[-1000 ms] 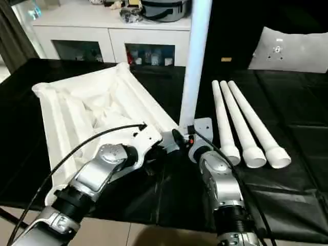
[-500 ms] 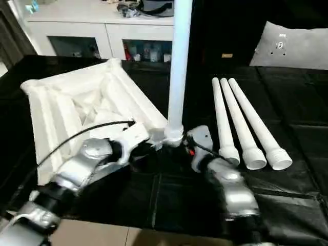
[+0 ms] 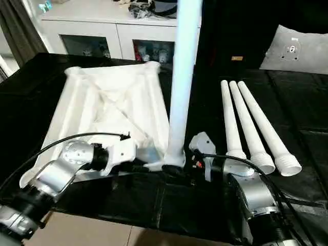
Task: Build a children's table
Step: Rotate leg to tighten
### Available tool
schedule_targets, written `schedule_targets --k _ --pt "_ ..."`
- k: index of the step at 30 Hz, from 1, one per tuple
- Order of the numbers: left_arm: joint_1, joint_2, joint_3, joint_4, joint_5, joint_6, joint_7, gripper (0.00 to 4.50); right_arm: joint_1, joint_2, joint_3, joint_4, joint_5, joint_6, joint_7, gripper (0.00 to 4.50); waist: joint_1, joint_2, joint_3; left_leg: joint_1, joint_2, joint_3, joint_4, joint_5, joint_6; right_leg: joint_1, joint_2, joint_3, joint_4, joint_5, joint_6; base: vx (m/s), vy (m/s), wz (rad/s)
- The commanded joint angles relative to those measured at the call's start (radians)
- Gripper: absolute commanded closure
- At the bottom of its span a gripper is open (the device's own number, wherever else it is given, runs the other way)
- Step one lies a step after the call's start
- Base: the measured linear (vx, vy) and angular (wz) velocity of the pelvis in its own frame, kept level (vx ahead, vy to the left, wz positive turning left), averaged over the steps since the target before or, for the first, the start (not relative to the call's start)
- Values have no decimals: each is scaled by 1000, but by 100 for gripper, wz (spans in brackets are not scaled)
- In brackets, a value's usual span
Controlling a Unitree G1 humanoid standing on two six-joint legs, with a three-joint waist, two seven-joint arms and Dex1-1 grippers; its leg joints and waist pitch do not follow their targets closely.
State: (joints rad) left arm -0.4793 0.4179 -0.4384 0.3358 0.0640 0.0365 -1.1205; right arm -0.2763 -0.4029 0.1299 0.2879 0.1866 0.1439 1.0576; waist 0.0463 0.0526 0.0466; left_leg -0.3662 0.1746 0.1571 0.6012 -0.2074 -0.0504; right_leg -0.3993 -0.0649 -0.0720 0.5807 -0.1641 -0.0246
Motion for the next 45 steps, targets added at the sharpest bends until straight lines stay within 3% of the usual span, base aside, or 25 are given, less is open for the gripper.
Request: schedule_targets --k 1,3,9,14,15,19,23,26,27,28,29,30,33,35,36,37,38,39,40,42,43,45 --pt "17 13 -59 -10 27 -14 -52 450 -18 -8 14 2 6 0 28 90 -1 -13 -66 5 54 -7 -68 -122 94 59 -78 46 -52 -185 -237 0 0 0" --pt "22 23 -61 -15 25 -27 -69 450 -22 -14 22 3 13 4 52 100 0 -10 -65 4 54 -6 -67 -120 94 58 -78 46 -54 -192 -233 0 0 0" --pt "29 34 -62 -21 20 -35 -85 450 -30 -19 35 1 29 16 94 158 3 -16 -67 4 53 -6 -65 -104 94 59 -78 46 -50 -189 -229 0 0 0" --pt "33 37 -61 -23 21 -33 -96 450 -27 -23 39 -5 41 32 115 173 6 -15 -65 4 53 -5 -66 -110 91 57 -77 46 -54 -217 -219 0 0 0" --pt "33 37 -62 -23 21 -33 -97 450 -26 -21 37 -5 46 36 116 175 6 -22 -66 3 52 -4 -66 -106 92 58 -78 47 -53 -221 -216 0 0 0" --pt "31 33 -60 -19 24 -27 -93 450 -20 -21 44 -14 48 37 122 176 6 -23 -65 5 53 -4 -66 -107 88 55 -78 47 -55 -234 -210 0 0 0" --pt "29 9 -32 -20 14 66 -38 450 1 27 40 -57 67 87 70 176 4 -25 -65 6 53 -3 -67 -104 84 55 -77 49 -54 -233 -209 0 0 0" --pt "20 -27 -4 -29 6 160 21 450 15 78 51 -83 45 114 -17 176 2 -21 -59 7 50 -4 -70 -142 66 52 -77 47 -65 -301 -195 0 0 0" --pt "18 -31 -1 -29 6 171 29 450 15 84 52 -83 40 114 -28 176 -4 -25 -53 6 47 -5 -75 -180 52 53 -76 45 -72 -376 -174 0 0 0" --pt "11 -48 11 -29 7 209 60 450 15 105 56 -81 23 114 -69 176 -8 -21 -51 12 47 -6 -78 -219 35 49 -76 46 -78 -441 -154 0 0 0" --pt "-2 -78 29 -25 6 252 109 450 9 143 51 -70 1 119 -142 176 -12 -23 -50 13 45 -6 -77 -234 30 47 -75 45 -81 -467 -146 0 0 0" --pt "-28 -143 66 -14 -6 315 197 450 -10 214 37 -40 -41 127 -285 176 -25 -26 -45 17 41 -8 -78 -273 7 41 -74 41 -91 -549 -120 0 0 0" --pt "-66 -218 108 7 -19 371 299 450 -34 297 5 -17 -62 161 -443 177 -41 -26 -47 16 34 -15 -77 -293 -2 43 -77 33 -101 -609 -81 0 0 0" --pt "-94 -262 133 35 -18 383 371 450 -47 334 -8 -4 -76 172 -520 177 -49 -24 -54 19 34 -15 -75 -285 6 43 -76 34 -102 -568 -86 0 0 0" --pt "-125 -307 162 74 -16 383 453 450 -61 366 -22 12 -96 179 -604 177 -52 -21 -56 8 34 -12 -77 -244 18 44 -70 40 -97 -483 -104 0 0 0" --pt "-146 -331 177 104 -9 372 508 450 -69 382 -30 25 -108 179 -650 177 -47 -20 -62 15 37 -12 -77 -235 20 43 -70 40 -90 -417 -129 0 0 0" --pt "-157 -347 187 119 -2 370 540 450 -74 394 -36 32 -117 180 -681 177 -49 -21 -62 15 36 -9 -75 -228 24 41 -67 43 -89 -388 -139 0 0 0" --pt "-179 -369 185 146 20 354 565 450 -85 411 -46 56 -157 171 -750 177 -45 -22 -63 11 35 -7 -73 -213 34 46 -68 44 -83 -345 -156 0 0 0" --pt "-185 -377 182 154 23 348 566 450 -87 413 -47 66 -169 161 -762 177 -43 -21 -64 13 34 -3 -72 -206 46 42 -68 44 -84 -333 -165 0 0 0" --pt "-189 -380 173 161 27 336 557 450 -84 407 -46 65 -172 155 -756 177 -41 -22 -67 6 33 -3 -71 -178 62 51 -71 43 -81 -299 -173 0 0 0" --pt "-191 -380 170 163 28 333 554 450 -83 404 -45 64 -176 153 -756 121 -40 -23 -67 5 33 -2 -70 -169 68 51 -72 43 -78 -284 -176 0 0 0" --pt "-195 -375 146 176 38 307 533 450 -75 392 -48 58 -190 131 -769 107 -38 -21 -68 3 34 -1 -68 -145 85 53 -73 43 -75 -254 -185 0 0 0"
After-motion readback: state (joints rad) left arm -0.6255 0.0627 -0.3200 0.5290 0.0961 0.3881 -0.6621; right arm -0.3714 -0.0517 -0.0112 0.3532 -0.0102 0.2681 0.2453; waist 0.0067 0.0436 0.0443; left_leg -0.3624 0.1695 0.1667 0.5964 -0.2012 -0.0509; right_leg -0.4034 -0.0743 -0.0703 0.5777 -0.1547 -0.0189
